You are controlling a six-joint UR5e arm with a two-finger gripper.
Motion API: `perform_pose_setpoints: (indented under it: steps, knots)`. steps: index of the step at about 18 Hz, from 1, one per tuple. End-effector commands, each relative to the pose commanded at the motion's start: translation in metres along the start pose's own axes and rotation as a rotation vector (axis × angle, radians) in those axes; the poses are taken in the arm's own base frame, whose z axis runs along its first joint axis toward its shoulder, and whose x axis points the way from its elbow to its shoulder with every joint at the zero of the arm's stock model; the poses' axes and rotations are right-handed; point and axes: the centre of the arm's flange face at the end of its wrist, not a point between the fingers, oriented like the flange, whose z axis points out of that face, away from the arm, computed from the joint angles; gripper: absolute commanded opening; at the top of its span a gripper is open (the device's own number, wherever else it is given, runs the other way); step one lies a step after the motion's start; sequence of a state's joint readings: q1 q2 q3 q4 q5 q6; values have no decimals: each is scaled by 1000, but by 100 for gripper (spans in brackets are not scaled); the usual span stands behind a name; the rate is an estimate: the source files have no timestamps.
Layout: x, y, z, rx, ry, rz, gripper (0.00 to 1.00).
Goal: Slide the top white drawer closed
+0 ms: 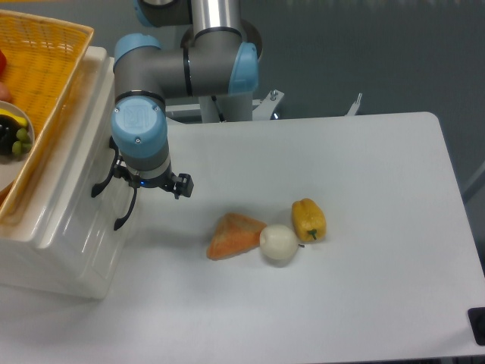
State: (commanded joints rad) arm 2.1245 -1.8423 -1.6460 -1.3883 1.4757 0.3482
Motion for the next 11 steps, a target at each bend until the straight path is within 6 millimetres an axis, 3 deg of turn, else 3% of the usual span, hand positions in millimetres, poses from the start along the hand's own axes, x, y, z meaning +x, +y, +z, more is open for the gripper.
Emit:
perform_pose_setpoints:
  steps: [8, 11]
  knots:
    - [-23, 5, -10, 18, -5, -29, 100]
    - [-47, 12, -18, 26, -17, -43, 100]
